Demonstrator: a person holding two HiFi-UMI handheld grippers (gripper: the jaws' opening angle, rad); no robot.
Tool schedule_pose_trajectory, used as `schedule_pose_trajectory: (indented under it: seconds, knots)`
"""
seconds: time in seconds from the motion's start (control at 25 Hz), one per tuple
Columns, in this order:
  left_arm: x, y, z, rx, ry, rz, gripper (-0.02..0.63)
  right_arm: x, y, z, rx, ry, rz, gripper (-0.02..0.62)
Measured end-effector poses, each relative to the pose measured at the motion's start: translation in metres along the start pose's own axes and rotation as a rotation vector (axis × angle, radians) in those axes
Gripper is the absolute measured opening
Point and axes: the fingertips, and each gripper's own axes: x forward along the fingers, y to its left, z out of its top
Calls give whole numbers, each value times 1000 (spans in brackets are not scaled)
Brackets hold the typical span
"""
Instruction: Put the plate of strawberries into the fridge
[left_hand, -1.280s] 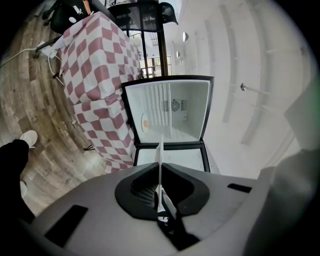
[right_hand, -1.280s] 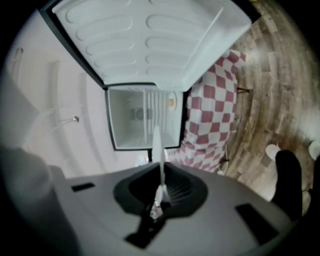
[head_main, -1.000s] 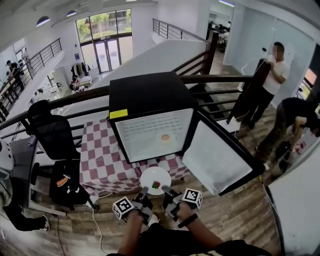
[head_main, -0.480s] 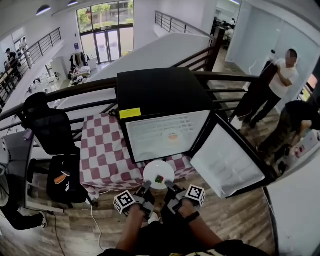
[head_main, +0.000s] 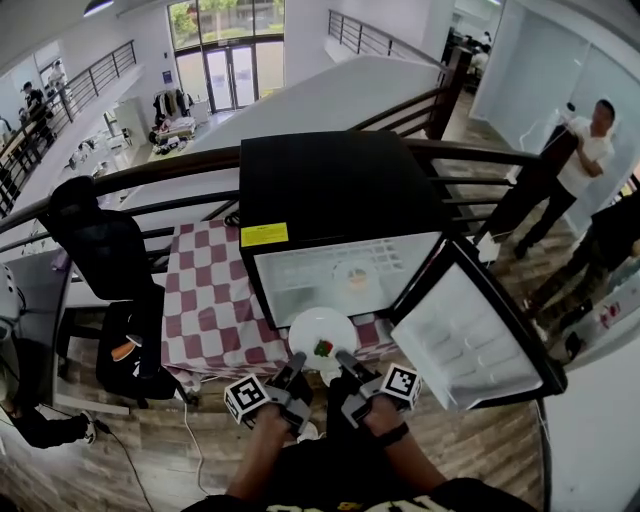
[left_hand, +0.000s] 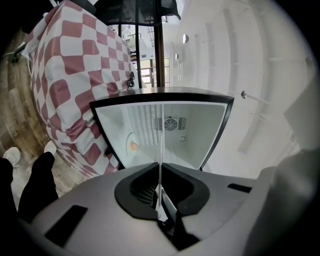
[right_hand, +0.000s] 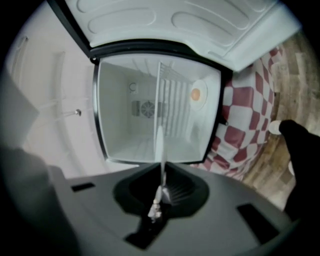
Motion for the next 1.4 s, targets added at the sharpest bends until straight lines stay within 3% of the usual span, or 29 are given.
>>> schedule_pose_trajectory:
  seconds: [0.56,1.4]
  knots:
    - [51,-38,25,13,-40,-6,34,31,44,45,-35,58,56,31]
    - [103,-44,65,25,-82,14,34,83,56,92,3,69,73,31]
